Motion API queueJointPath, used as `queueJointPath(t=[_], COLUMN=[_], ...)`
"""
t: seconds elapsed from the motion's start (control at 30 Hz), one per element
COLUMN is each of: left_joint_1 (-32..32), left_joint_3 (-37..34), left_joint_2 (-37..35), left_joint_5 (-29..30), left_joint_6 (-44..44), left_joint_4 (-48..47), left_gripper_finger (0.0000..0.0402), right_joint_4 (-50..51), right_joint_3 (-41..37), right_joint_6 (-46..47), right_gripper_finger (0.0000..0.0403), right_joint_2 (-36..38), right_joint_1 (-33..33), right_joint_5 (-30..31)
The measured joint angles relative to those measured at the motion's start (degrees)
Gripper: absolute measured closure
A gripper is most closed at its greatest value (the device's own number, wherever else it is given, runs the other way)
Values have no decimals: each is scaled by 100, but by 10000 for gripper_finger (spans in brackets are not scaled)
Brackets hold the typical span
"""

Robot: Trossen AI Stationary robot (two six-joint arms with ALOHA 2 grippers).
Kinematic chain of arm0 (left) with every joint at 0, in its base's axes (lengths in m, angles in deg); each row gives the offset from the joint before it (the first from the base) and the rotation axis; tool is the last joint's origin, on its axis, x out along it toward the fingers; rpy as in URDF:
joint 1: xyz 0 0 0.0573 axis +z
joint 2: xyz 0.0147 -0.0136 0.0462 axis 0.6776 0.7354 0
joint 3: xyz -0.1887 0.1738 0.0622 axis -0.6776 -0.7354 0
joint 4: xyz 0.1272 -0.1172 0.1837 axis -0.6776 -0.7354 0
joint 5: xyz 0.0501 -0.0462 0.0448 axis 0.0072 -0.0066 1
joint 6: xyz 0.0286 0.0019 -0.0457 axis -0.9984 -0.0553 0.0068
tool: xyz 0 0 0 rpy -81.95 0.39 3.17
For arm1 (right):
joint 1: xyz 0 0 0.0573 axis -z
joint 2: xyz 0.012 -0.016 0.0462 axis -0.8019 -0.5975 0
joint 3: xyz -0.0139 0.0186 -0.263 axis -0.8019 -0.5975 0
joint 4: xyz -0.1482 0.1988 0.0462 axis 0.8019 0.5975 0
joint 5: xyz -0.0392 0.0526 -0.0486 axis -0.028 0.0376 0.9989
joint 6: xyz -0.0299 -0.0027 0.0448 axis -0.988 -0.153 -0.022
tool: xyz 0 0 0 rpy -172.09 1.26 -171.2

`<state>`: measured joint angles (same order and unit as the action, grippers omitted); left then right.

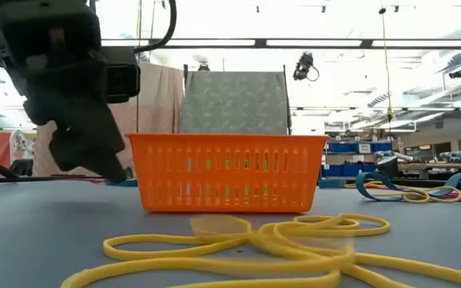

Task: Sort rubber bands into baskets
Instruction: Put the black rubber band into the blue bin

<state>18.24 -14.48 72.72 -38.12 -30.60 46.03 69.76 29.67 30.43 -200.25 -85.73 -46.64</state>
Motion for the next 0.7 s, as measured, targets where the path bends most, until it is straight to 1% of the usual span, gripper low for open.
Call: queueJointPath(t=[0.1,0.17,0.23,0.37,0.53,0.6,0.7], left_joint_1=[2,-37,-77,-171,-242,-265,-271], left_joint_3=[0,0,0,-11,-9,-9,-9], left_joint_2=[-2,-44,-119,-371,-1228,-1720,-2446], left_joint_5=[-512,-767,-876,-894,-903,-740,-288], left_joint_6=[30,73,91,130,120,-19,-398], left_joint_4=[0,-31,-36,-5,98,86,37], left_gripper_finger=[161,161,161,161,161,161,161], right_joint_4=[705,1076,1322,1216,988,695,207], right_joint_3=[10,7,5,-89,-358,-479,-647], right_joint_6=[-22,-25,-132,-611,-671,-658,-595], right_gripper_finger=[400,400,400,400,399,396,394], right_joint_2=[387,521,583,587,574,576,572], right_joint_1=[287,608,1012,1998,3214,3628,4075], right_joint_5=[752,1059,1199,1204,1244,1030,431])
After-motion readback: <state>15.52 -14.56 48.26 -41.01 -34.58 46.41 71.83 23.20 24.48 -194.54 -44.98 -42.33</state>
